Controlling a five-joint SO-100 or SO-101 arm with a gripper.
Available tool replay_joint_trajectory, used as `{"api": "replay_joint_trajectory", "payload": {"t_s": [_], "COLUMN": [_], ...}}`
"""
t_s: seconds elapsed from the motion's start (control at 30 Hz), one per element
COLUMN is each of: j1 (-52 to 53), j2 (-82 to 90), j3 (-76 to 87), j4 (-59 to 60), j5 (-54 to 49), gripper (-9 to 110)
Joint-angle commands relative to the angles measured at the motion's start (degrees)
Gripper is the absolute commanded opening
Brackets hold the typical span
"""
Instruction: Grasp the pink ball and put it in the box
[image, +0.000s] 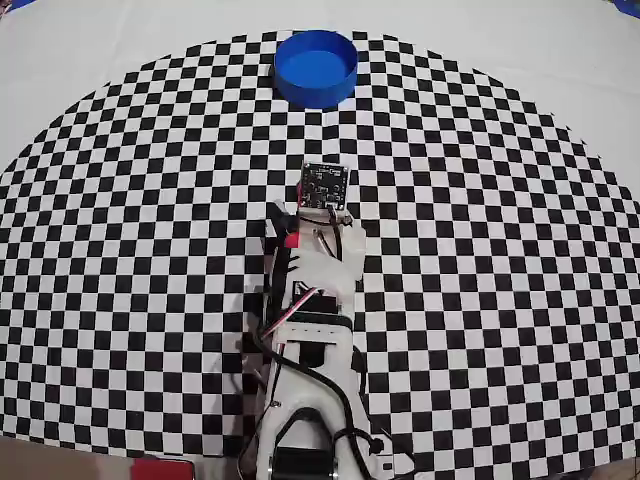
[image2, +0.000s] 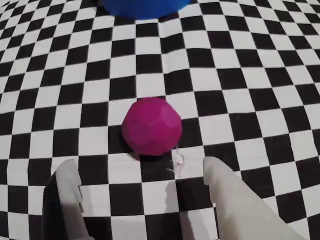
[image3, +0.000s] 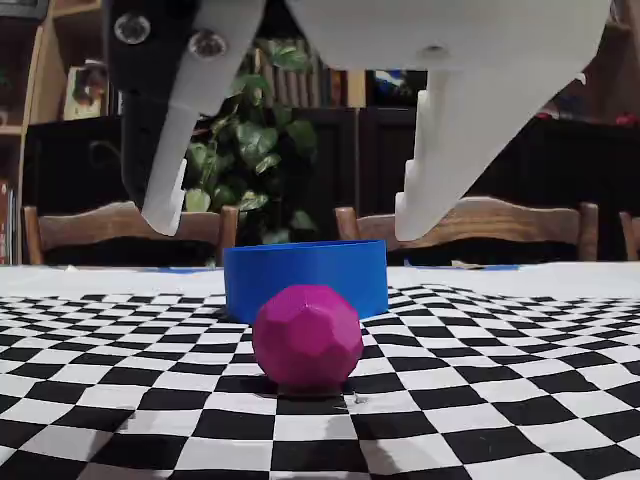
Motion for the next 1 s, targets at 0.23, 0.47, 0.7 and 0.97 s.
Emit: {"api": "replay_joint_trajectory", "payload": {"t_s": [0.23, 0.47, 0.7, 0.97], "j1": [0.26, 0.26, 0.26, 0.18], "j2": [-4.75, -9.76, -13.62, -17.31], "j3": [-5.27, -8.00, -10.55, -12.92], "j4": [-0.79, -2.46, -2.72, -3.08], "j5": [-0.53, -0.53, -0.53, -0.44], "gripper": [28, 28, 28, 28]}}
